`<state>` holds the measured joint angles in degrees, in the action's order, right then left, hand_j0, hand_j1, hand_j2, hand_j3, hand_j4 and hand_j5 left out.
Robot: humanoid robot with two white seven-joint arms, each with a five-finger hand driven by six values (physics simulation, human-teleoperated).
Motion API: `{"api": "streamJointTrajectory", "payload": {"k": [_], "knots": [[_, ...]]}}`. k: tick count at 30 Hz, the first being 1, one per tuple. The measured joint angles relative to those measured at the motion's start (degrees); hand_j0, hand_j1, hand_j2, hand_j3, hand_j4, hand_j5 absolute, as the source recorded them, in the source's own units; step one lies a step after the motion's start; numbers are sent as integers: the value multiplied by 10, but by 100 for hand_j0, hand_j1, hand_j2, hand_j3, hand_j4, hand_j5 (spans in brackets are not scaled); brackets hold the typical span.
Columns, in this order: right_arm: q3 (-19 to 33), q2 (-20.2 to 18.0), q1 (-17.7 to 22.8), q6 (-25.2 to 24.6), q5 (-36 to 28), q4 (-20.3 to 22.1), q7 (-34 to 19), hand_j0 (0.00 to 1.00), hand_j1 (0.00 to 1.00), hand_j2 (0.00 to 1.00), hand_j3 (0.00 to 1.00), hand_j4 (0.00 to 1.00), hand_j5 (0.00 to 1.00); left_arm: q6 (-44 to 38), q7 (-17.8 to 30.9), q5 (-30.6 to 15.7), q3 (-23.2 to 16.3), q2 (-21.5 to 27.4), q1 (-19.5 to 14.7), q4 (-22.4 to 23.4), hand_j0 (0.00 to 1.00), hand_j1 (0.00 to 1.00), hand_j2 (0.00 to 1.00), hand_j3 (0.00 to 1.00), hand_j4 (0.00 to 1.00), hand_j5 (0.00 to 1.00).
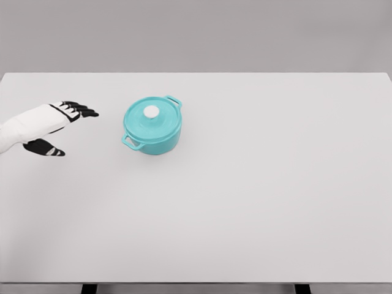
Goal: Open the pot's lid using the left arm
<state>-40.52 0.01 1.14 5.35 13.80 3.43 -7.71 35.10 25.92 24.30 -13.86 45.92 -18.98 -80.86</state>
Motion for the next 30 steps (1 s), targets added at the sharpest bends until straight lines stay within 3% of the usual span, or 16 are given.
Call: {"api": "streamJointTrajectory", "payload": {"k": [10, 11, 13, 17, 20, 24, 30], "knots": [[0, 0, 1, 0, 0, 0, 2, 100, 100, 100, 100, 100, 100, 0, 4, 11, 0, 1, -9, -3, 100, 100, 100, 100, 100, 100], [0, 0, 1, 0, 0, 0, 2, 100, 100, 100, 100, 100, 100, 0, 4, 11, -1, 2, -18, -5, 100, 100, 100, 100, 100, 100], [0, 0, 1, 0, 0, 0, 2, 100, 100, 100, 100, 100, 100, 0, 4, 8, -10, 5, -69, -4, 100, 100, 100, 100, 100, 100], [0, 0, 1, 0, 0, 0, 3, 100, 100, 100, 100, 100, 100, -1, 3, 5, -140, 2, -227, 7, 100, 100, 100, 100, 100, 100], [0, 0, 1, 0, 0, 0, 2, 100, 100, 100, 100, 100, 100, 0, 3, 5, -222, -38, -272, 13, 100, 100, 100, 100, 100, 100], [0, 0, 1, -1, 0, 0, 2, 100, 100, 100, 100, 100, 100, 0, 2, 8, -271, -69, -283, 19, 100, 100, 100, 100, 100, 100], [0, 0, 1, 0, 0, 0, 2, 100, 100, 100, 100, 100, 100, 0, 3, 8, -288, -89, -292, 44, 100, 100, 100, 100, 100, 100]]}}
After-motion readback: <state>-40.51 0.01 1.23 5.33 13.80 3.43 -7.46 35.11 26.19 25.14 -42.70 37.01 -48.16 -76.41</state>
